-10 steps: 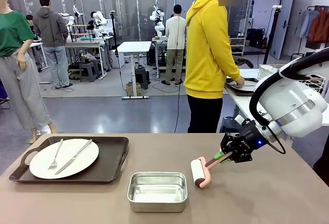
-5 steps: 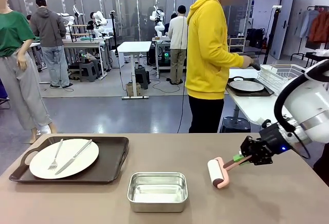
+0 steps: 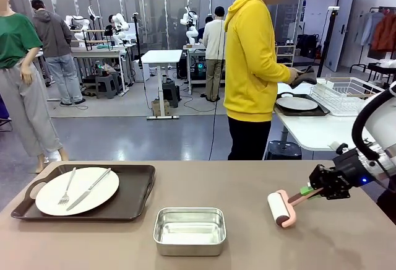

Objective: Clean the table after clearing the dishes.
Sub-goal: When the left (or right) Handle tray is removed, use the left hand (or right hand) to clean the left (or right) side of the table with the Lint Roller.

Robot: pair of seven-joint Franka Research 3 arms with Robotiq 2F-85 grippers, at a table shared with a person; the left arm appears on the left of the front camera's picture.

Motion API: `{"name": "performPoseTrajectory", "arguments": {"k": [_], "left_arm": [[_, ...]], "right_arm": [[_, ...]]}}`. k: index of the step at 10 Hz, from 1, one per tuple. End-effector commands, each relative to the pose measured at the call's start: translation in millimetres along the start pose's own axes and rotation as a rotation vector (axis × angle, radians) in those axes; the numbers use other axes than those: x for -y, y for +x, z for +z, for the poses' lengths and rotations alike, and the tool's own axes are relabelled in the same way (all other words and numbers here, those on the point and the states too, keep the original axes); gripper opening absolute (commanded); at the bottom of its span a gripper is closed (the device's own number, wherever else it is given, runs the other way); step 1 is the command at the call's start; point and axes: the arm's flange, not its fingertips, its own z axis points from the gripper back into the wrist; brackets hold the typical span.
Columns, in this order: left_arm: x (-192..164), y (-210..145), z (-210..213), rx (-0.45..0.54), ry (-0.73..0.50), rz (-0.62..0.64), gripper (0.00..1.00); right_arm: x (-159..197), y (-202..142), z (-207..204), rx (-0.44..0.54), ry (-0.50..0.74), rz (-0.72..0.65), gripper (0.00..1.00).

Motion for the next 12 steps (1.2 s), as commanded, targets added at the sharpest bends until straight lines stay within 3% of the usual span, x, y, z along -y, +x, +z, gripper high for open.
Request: {"name": "performPoseTrajectory", "arguments": {"k": [1, 5, 8, 12], "left_arm": [[-1, 1, 2, 0.012, -0.025, -0.009, 1.0], [-1, 1, 2, 0.012, -0.025, -0.009, 1.0], [-1, 1, 2, 0.012, -0.025, -0.009, 1.0], [-1, 1, 2, 0.012, -0.025, -0.009, 1.0]], "right_arm": [[36, -6, 8, -0.012, -0.168, 0.0, 0.21], [59, -4, 43, 0.026, -0.321, -0.037, 0.21], [73, -8, 77, 0.077, -0.352, -0.08, 0.21], [35, -15, 113, 0.154, -0.305, 0.02, 0.21]]}}
